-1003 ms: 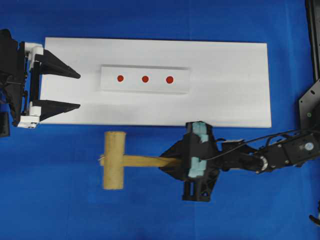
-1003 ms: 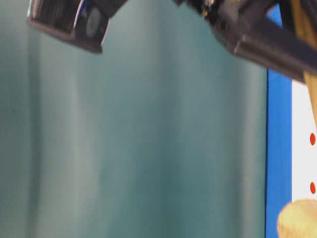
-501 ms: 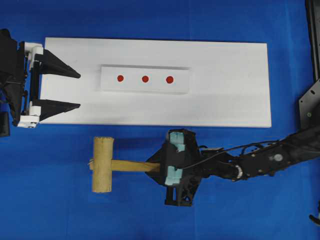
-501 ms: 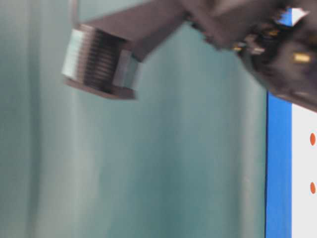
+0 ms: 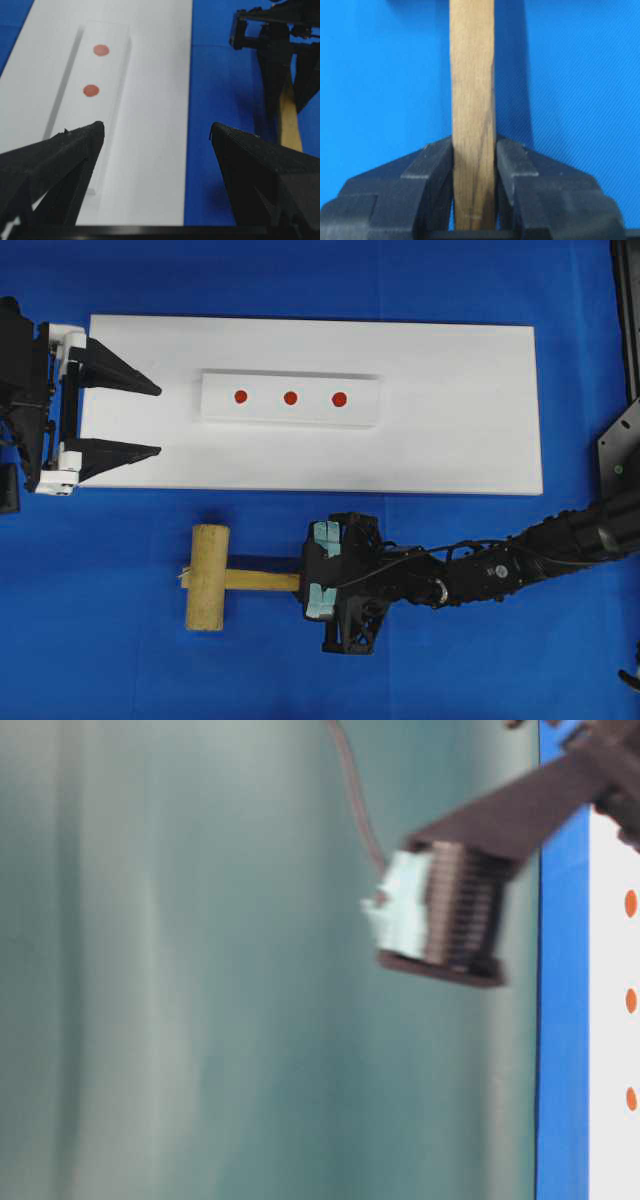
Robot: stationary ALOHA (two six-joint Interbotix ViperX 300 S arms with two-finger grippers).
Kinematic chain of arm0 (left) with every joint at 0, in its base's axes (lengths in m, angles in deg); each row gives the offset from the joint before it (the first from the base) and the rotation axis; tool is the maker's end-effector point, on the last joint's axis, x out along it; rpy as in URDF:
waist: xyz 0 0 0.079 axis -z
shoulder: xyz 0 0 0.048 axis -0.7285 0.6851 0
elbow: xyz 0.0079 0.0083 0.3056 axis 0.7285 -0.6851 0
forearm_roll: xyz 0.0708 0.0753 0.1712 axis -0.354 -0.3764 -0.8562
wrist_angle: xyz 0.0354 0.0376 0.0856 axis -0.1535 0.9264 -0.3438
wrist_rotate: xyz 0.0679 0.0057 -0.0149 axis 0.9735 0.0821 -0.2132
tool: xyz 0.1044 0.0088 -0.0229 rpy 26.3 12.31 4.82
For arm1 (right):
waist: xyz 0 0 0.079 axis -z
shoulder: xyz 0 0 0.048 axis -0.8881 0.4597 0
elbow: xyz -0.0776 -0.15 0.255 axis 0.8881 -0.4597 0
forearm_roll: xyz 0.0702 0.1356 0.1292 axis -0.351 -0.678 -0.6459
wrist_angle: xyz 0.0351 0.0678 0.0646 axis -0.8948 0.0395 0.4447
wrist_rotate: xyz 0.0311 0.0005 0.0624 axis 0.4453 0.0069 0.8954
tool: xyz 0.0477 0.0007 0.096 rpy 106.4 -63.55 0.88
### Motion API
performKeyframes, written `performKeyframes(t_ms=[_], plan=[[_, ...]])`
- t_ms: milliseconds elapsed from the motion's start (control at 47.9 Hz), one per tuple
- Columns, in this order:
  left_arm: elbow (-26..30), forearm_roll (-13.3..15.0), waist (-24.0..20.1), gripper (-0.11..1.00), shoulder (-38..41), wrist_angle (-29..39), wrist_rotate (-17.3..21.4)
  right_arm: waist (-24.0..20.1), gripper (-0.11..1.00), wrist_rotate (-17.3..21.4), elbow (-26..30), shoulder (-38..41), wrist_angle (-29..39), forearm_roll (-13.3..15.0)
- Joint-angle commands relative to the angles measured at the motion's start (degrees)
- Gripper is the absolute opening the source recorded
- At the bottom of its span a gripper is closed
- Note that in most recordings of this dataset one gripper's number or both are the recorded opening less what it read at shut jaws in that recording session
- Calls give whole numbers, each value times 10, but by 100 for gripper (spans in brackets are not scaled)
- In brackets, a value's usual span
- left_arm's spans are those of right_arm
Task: Hit the mark with a hammer.
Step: 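Lower the mallet flat onto the blue table with the right gripper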
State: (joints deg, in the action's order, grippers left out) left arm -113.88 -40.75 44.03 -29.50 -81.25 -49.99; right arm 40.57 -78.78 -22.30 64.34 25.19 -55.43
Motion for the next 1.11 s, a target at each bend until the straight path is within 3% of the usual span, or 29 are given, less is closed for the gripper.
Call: performKeyframes(t_ms=[0,877,919,1086], plan=[[5,-1,-4,83,-1,-6,0,4,10,3,2,-10,-1,0],[5,-1,-18,83,-1,-6,-4,4,10,3,-22,8,0,6],[5,0,-18,83,-2,-7,-4,4,14,3,-21,8,-1,6],[4,0,-18,83,-2,-5,-5,4,52,3,-20,0,-10,6]])
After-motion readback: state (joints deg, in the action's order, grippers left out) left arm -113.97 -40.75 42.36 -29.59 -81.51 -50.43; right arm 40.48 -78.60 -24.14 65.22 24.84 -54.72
